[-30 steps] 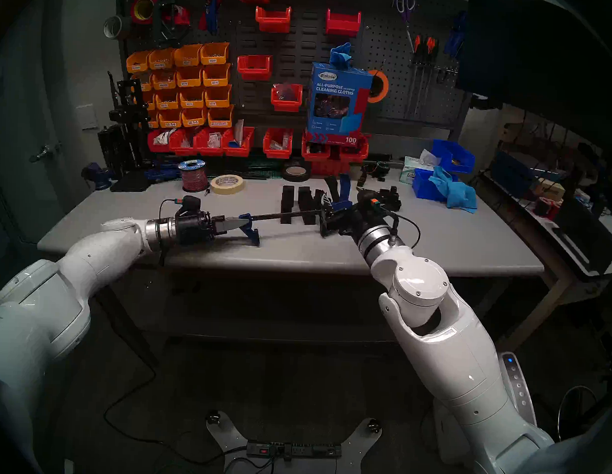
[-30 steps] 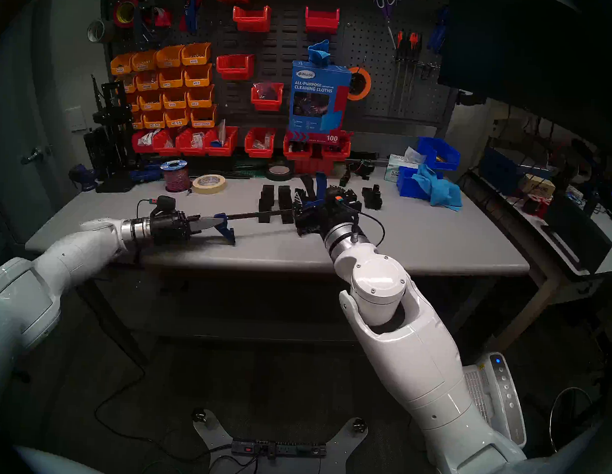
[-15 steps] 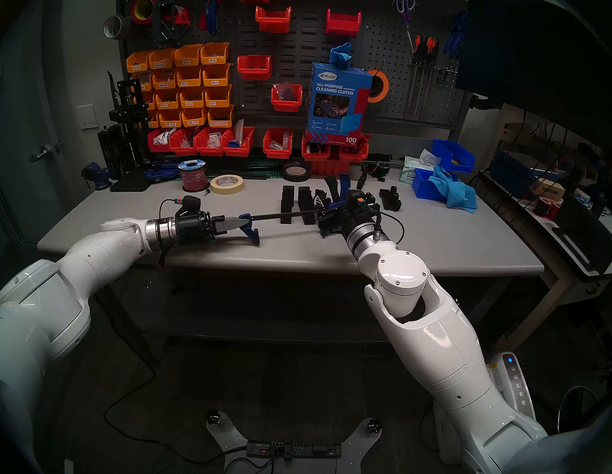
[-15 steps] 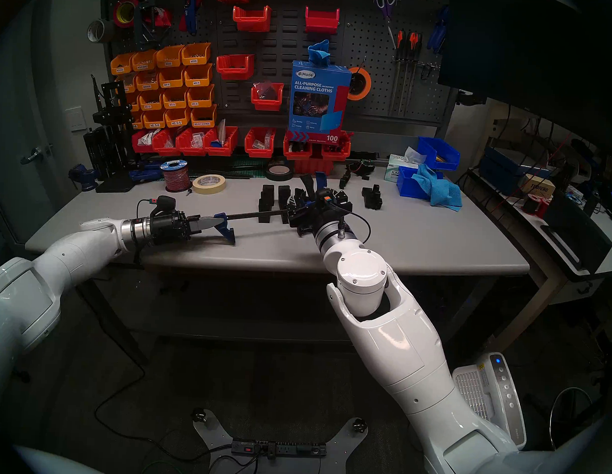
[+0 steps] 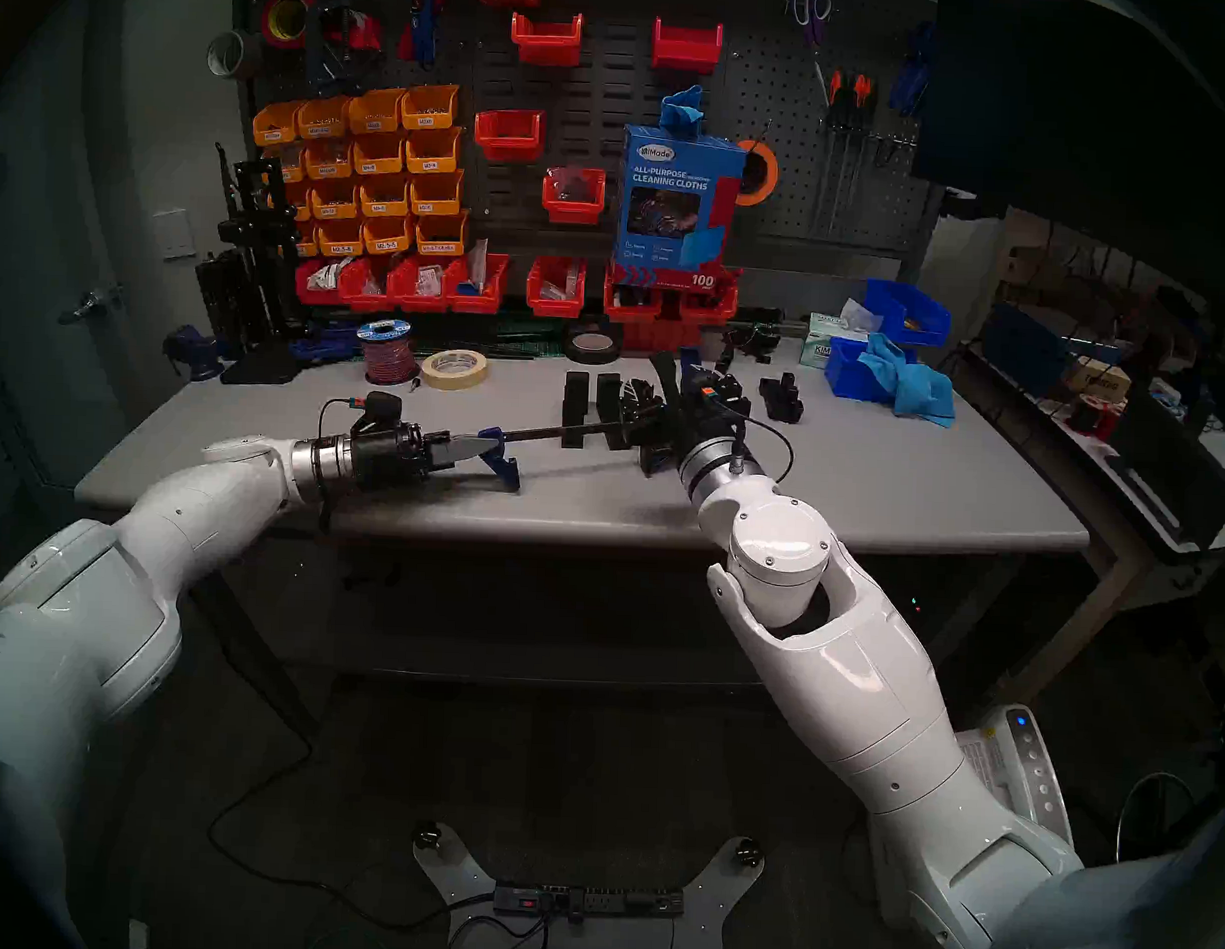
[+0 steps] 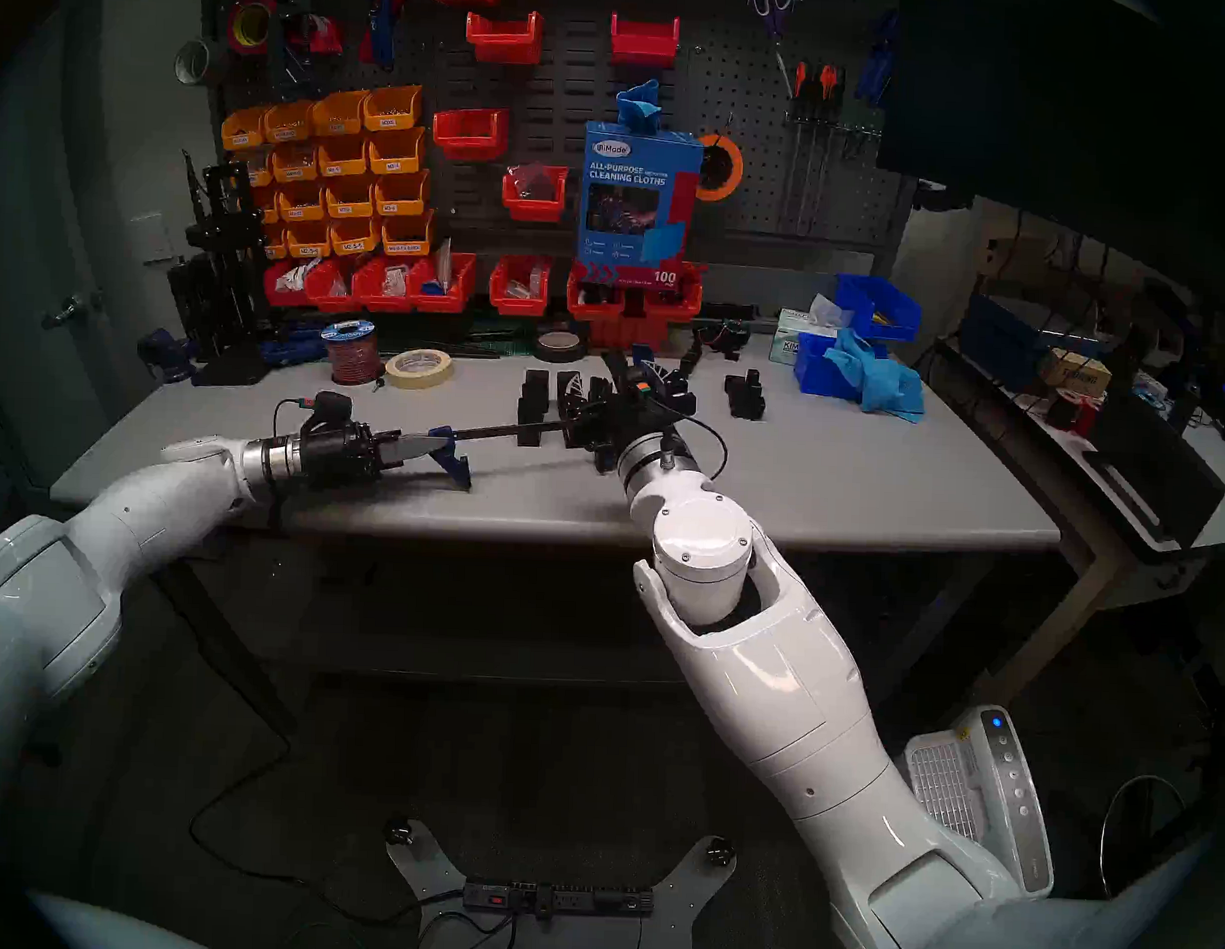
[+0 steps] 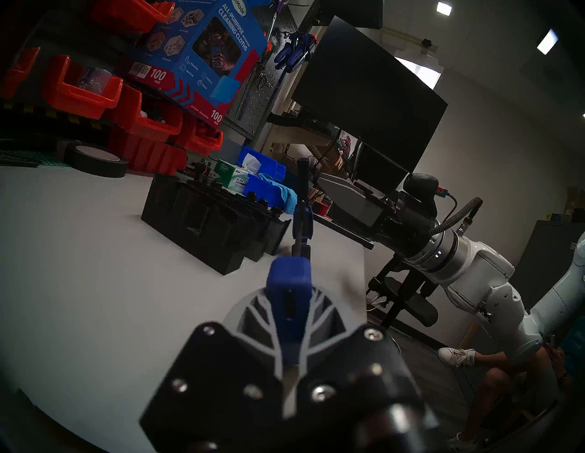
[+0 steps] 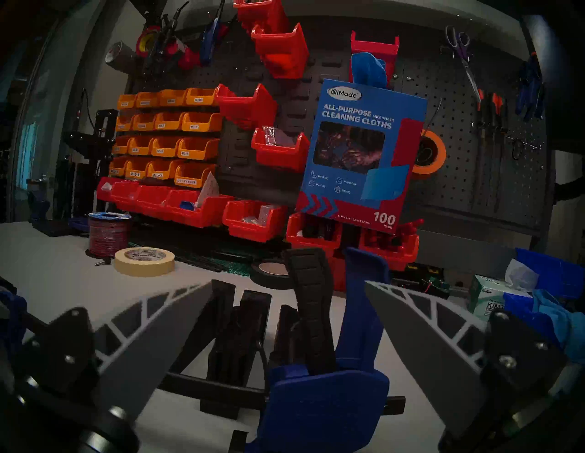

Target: Clamp the two 3D printed pieces together with the clamp

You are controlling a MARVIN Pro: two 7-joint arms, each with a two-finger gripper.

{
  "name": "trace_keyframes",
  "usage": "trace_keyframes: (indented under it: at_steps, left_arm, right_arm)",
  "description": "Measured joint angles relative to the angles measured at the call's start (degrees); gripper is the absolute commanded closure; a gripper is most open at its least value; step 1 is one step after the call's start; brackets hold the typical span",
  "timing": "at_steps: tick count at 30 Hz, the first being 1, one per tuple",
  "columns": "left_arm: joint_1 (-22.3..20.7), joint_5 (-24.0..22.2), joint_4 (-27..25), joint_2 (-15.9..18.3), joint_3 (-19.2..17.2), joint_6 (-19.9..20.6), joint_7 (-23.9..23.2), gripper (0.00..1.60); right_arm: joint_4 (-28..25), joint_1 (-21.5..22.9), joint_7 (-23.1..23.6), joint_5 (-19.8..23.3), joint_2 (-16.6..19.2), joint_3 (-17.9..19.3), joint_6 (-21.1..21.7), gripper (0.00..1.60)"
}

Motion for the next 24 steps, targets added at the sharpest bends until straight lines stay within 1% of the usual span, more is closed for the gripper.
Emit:
trace_keyframes:
  at_steps: [15, 24]
  left_arm:
    - [-0.08, -0.27, 0.00, 0.03, 0.32, -0.04, 0.00, 1.60]
    - [-0.14, -0.46, 0.01, 0.05, 0.55, -0.07, 0.00, 1.60]
  right_arm:
    - [-0.82, -0.27, -3.37, -2.69, -0.13, -0.04, -0.02, 0.00]
    - [-1.20, -0.39, -4.27, -2.89, -0.40, -0.32, 4.58, 0.00]
